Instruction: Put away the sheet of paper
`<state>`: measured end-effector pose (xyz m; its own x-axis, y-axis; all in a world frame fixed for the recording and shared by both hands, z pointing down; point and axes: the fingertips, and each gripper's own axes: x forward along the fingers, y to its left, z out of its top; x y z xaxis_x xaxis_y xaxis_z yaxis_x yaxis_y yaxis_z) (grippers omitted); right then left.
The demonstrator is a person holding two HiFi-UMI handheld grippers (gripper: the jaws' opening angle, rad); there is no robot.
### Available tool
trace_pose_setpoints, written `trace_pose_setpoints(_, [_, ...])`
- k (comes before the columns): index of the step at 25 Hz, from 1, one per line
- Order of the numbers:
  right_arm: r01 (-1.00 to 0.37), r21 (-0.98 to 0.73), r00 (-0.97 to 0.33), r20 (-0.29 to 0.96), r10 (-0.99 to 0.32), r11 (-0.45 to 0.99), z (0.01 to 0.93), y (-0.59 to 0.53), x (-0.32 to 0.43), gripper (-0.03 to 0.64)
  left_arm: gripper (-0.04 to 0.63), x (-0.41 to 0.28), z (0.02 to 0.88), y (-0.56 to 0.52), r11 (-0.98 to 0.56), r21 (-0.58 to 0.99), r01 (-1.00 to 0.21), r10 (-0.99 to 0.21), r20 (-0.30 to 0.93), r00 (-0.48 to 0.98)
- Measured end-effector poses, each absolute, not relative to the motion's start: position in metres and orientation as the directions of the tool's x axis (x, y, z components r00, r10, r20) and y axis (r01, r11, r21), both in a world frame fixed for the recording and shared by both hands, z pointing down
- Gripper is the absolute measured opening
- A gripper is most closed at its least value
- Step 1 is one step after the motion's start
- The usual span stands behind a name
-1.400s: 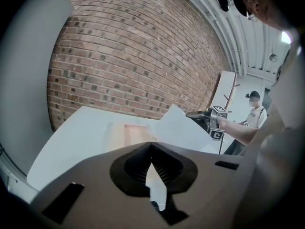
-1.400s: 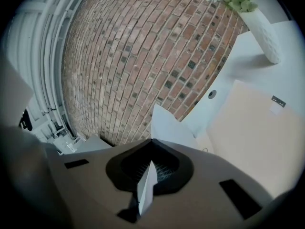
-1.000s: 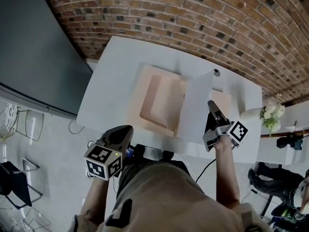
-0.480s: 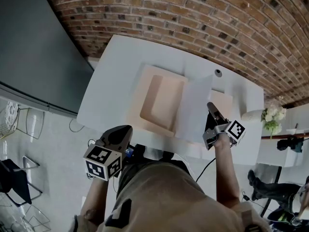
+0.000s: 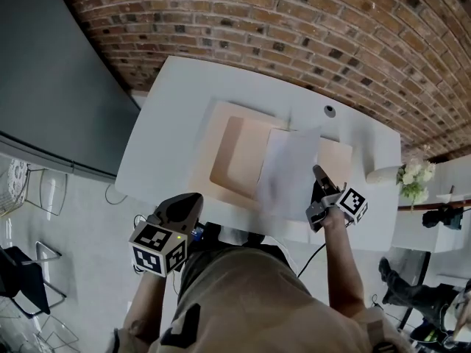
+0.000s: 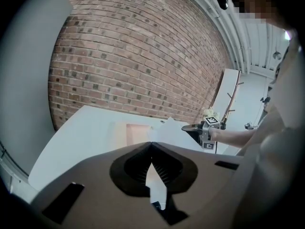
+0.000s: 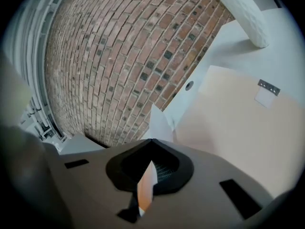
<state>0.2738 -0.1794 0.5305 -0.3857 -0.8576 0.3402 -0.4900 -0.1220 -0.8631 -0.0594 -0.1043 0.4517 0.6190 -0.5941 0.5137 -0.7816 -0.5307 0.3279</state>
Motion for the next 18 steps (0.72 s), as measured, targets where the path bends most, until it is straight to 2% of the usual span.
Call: trace_pose_setpoints(18, [-0.407,-0.884,-0.292,0.366,-0.884,-0.231,0.574,-0.192,0.273,0.023,0.014,-0.058,0.454,-0.104,-0.53,0.328,-0.782,-0.589,0.521,0.618])
